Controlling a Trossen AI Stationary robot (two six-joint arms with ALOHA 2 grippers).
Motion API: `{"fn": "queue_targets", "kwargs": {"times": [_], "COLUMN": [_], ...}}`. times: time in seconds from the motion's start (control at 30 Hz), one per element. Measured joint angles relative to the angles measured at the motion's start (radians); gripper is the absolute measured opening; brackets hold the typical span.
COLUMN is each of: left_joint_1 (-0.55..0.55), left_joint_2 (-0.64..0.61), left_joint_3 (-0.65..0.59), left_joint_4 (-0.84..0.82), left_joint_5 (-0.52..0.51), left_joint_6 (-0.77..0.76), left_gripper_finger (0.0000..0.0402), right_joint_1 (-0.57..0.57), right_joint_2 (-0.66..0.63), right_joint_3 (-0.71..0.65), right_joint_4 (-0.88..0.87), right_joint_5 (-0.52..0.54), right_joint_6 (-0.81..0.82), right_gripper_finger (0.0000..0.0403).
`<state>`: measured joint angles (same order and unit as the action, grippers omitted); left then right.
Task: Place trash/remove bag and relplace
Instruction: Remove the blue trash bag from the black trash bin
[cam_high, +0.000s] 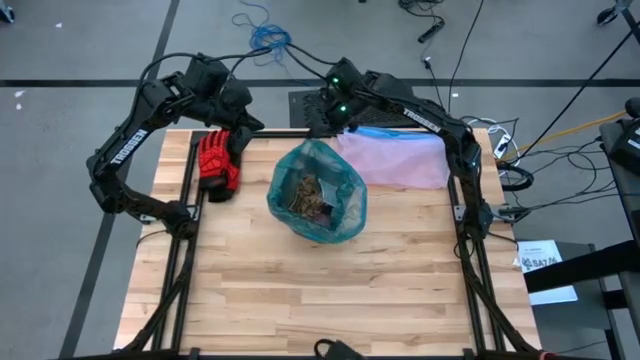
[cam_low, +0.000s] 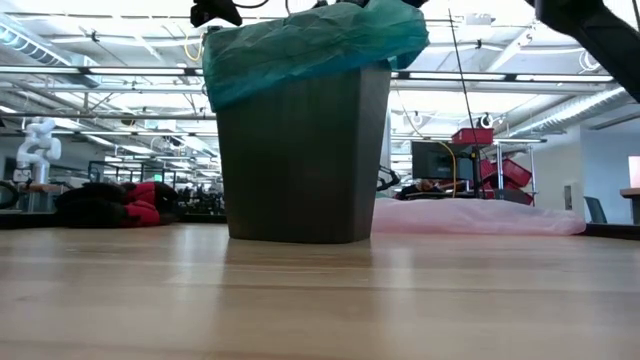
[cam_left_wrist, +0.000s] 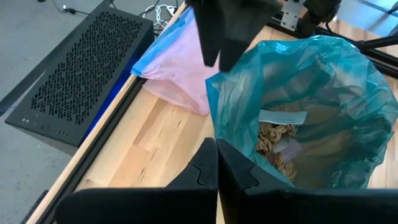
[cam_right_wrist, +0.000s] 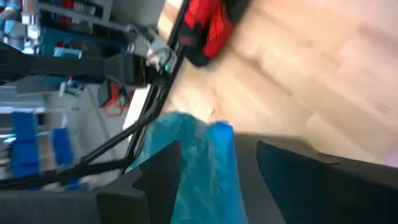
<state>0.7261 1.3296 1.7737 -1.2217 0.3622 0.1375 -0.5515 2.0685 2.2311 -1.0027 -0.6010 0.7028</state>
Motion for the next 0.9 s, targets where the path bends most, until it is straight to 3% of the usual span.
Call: {"fn": "queue_targets", "kwargs": {"times": [0.23,0.37,0.53,0.67,0.9], "left_joint_1": [0.0,0.0,0.0,0.0,0.0], "left_joint_2": [0.0,0.0,0.0,0.0,0.0], "left_joint_3": [0.0,0.0,0.0,0.0,0.0], "left_joint_4": [0.0,0.0,0.0,0.001,0.068], "left_joint_5": [0.0,0.0,-0.017,-0.081,-0.126], "left_joint_6": [0.0,0.0,0.0,0.001,0.006], "left_gripper_finger": [0.0,0.0,0.0,0.0,0.0], "right_joint_1": [0.017,0.045,0.092,0.132,0.248], "right_joint_2": [0.091,0.095,0.037,-0.03,-0.132], "right_joint_3": [0.0,-0.001,-0.001,0.0,0.001], "right_joint_4": [0.019,0.091,0.2,0.279,0.34], "right_joint_5": [-0.26,-0.281,-0.181,-0.088,0.121], "right_joint_6": [0.015,-0.01,-0.115,-0.287,-0.767], "right_gripper_finger": [0.0199,0.0149,0.0018,0.0004,0.0001]}}
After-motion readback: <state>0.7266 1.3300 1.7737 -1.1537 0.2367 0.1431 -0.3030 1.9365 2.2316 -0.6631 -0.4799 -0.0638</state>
